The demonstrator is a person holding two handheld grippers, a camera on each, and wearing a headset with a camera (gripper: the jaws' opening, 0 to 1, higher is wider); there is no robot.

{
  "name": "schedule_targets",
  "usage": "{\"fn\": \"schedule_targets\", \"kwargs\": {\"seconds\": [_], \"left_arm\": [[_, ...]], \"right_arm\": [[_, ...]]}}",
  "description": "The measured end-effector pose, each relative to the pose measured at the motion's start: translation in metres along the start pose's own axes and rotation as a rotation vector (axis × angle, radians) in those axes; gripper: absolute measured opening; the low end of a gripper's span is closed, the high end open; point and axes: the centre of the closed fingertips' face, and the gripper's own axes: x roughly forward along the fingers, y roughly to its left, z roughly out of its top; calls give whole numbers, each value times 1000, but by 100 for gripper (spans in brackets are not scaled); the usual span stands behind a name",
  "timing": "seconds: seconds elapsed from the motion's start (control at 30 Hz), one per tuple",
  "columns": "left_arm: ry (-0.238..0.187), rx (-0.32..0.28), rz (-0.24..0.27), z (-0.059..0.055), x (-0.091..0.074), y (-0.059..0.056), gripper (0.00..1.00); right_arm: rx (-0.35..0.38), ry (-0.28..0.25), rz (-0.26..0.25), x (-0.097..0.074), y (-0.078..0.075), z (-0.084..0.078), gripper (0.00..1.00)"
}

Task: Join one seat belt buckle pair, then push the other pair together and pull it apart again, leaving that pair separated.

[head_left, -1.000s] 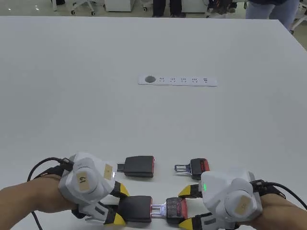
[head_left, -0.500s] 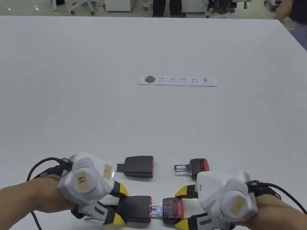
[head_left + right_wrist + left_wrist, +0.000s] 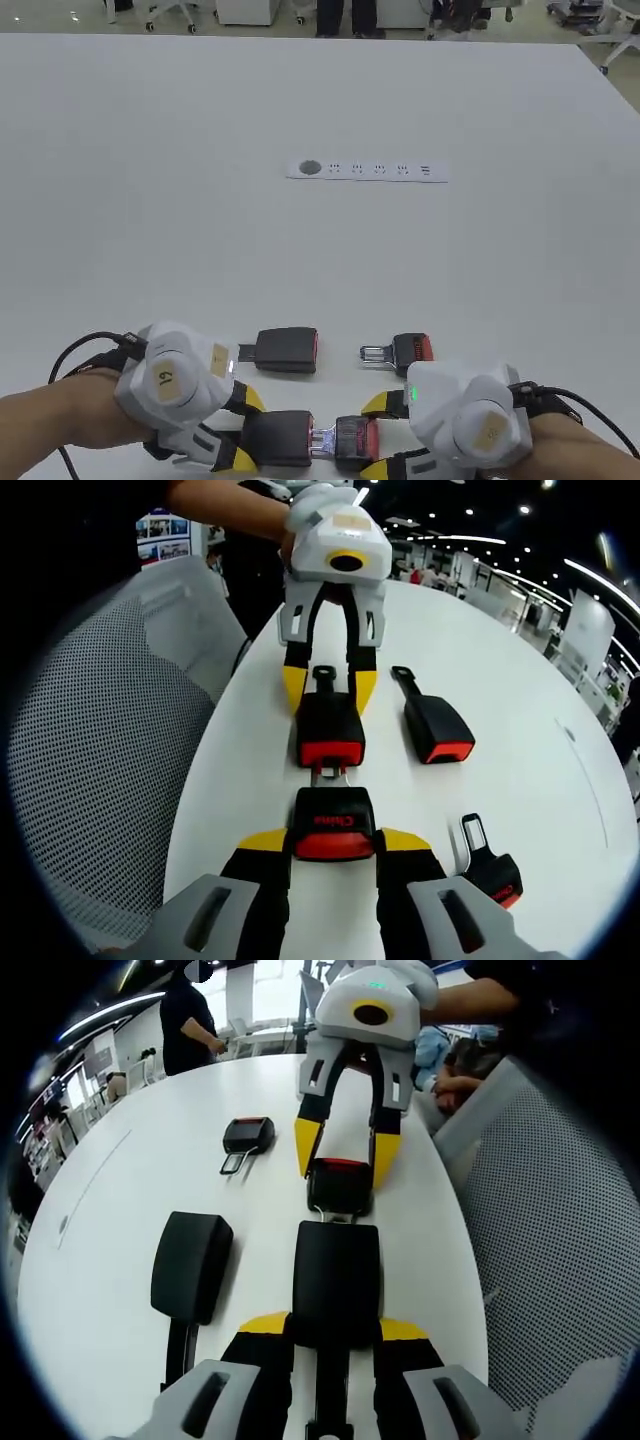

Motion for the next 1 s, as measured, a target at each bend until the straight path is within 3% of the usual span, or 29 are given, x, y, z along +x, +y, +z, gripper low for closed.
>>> {"fn": "schedule_targets", "kwargs": {"seconds": [1.0], "left_arm": [[8,-10,-1,1,-1,1,30]], "right_arm": [[70,11,-19,7,0,2,28]]}}
